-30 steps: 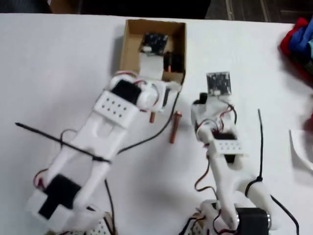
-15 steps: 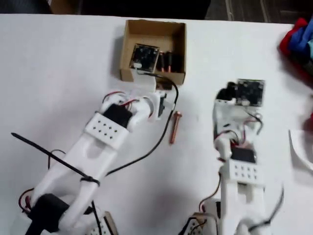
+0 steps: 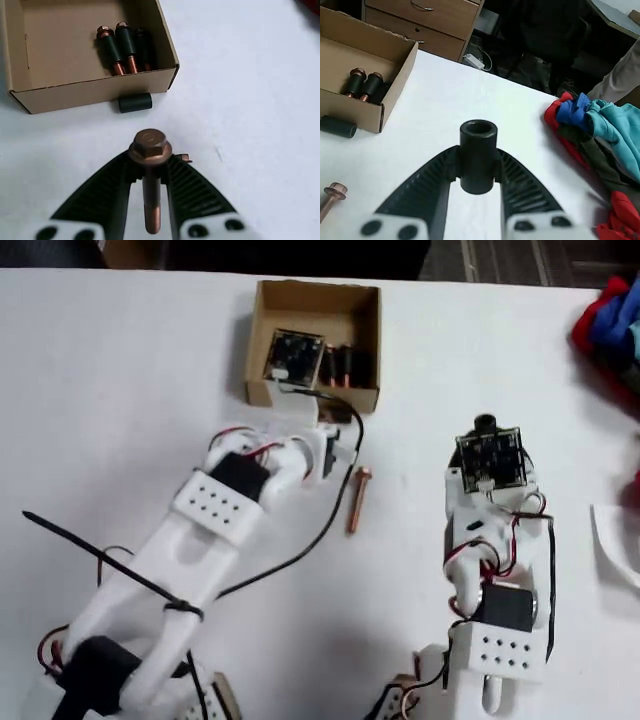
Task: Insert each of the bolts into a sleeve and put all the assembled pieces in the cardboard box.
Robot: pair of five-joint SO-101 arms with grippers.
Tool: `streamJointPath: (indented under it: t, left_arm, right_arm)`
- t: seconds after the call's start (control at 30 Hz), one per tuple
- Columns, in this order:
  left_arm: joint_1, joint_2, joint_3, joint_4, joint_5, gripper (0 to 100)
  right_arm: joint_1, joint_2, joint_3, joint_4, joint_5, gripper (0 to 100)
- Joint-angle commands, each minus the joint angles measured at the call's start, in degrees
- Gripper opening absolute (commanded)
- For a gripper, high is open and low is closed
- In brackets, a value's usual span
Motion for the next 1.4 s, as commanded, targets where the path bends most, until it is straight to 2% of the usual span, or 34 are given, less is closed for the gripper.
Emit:
streamJointPath:
  t: [0.0, 0.83, 0.9, 1.07, 1.17, 1.3, 1.37]
  left_arm:
    - [-0.44, -3.25, -0.13, -1.14, -0.18, 2]
    - [-0.44, -3.25, -0.13, -1.32, -0.18, 2]
    - [-0.44, -3.25, -0.13, -1.41, 0.09, 2]
    - [-0.44, -3.25, -0.13, -1.05, -0.09, 2]
    - [-0.53, -3.25, 0.48, -0.79, -0.09, 3]
    - [-0.53, -3.34, -0.13, 1.67, -0.18, 3]
    - [-0.18, -3.43, -0.13, 0.53, -0.18, 3]
  right_arm:
    - [0.31, -1.63, -0.53, 0.13, 0.35, 2.3]
    - [-0.13, -1.63, -0.53, 0.13, -0.09, 2.2]
    - [-2.42, -1.45, -0.35, 0.13, -2.29, 2.2]
    - [-14.90, -1.63, 6.15, -5.49, -11.34, 2.2]
    - [-15.16, -1.71, 11.43, -9.63, -12.04, 2.2]
    - [-12.44, -1.71, 13.19, -9.80, -12.22, 2.2]
    - [-12.62, -1.71, 13.19, -9.89, -14.86, 2.2]
